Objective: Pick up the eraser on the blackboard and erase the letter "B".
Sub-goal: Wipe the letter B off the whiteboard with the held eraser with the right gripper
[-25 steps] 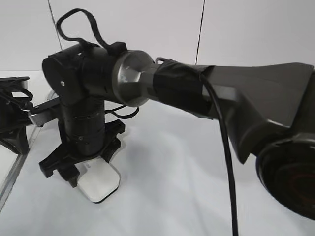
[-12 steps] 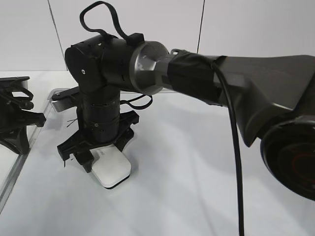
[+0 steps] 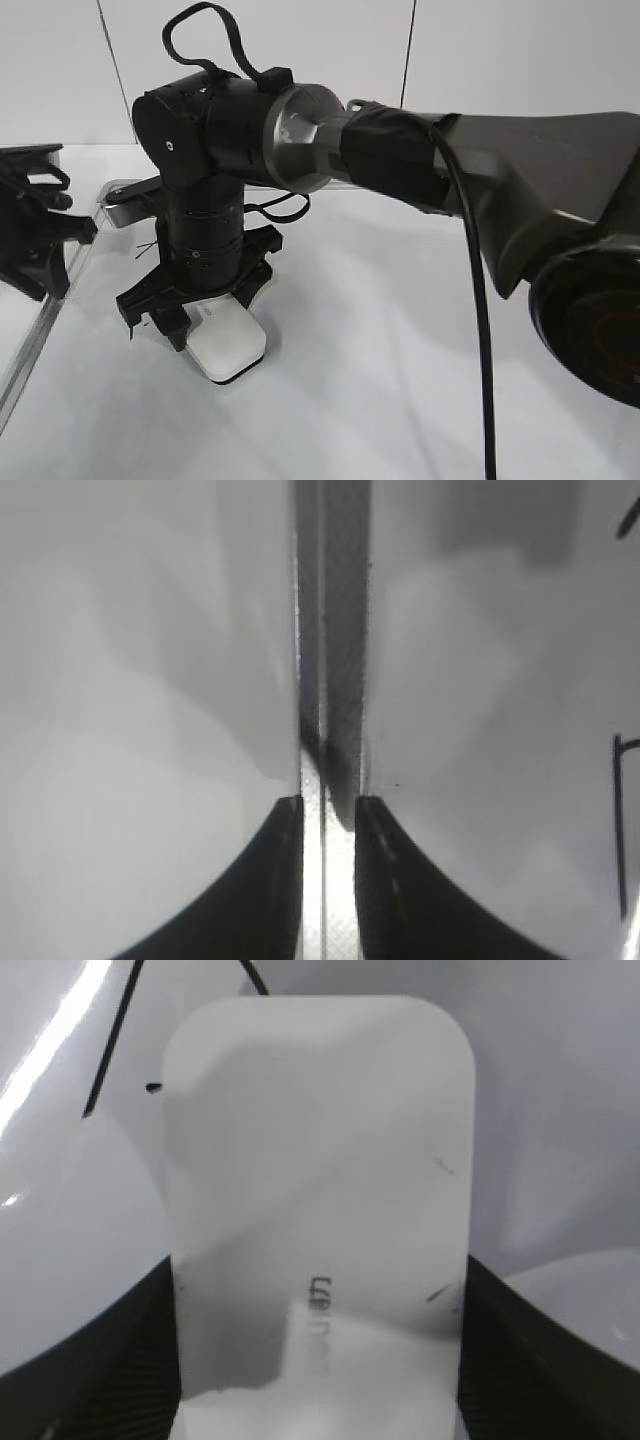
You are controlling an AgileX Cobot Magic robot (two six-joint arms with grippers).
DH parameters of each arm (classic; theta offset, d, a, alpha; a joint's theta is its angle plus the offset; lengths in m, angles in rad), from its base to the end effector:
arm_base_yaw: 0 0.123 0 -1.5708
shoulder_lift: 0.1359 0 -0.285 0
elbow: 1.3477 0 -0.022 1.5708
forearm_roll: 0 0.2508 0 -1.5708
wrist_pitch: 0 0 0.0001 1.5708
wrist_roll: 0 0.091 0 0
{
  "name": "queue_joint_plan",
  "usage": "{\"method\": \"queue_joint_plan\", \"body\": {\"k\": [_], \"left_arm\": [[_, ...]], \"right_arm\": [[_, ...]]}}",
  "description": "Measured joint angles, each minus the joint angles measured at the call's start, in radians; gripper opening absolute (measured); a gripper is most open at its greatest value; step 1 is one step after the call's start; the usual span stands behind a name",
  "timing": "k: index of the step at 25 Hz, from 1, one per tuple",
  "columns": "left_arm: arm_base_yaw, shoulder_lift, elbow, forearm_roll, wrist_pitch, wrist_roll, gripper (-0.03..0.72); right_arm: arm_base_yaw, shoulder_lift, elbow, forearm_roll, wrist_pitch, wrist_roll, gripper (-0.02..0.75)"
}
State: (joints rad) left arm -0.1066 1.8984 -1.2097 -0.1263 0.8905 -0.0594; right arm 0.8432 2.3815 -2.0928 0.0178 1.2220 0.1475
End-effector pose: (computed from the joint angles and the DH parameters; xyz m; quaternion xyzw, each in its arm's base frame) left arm 0.3511 -0.0465 0.1639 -0.0142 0.9978 -0.0537 0.0350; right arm 0.3278 0.3704 0.1709 -0.3377 0.9383 0.0425 0.0607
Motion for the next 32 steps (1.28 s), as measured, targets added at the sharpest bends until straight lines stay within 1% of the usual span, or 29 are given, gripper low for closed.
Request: {"method": "queue_joint_plan", "body": {"k": [4,10,14,27,32], "left_arm": [[0.000,0.000,-0.060,-0.005,0.013,0.000,0.193],[0.041,0.000,-0.143,-0.014,0.018,0.000,0.200],[0.065,0.040,-0.239,-0.020,0.053,0.000,0.202],[0.065,0.282,-0.566,-0.053,0.170,0.000,0.204],[0.065,0.332,-0.619,-0.061,0.193,0.000,0.204]], "right_arm": [[0.000,0.000,0.000,0.002,0.000,0.000,0.555],[0.000,0.000,0.000,0.002,-0.002,0.000,0.555],[0.000,0.000,0.000,0.002,-0.002,0.000,0.555],[0.000,0.000,0.000,0.004,-0.002,0.000,0.555],[0.000,0.000,0.000,0.005,-0.002,0.000,0.555]]}}
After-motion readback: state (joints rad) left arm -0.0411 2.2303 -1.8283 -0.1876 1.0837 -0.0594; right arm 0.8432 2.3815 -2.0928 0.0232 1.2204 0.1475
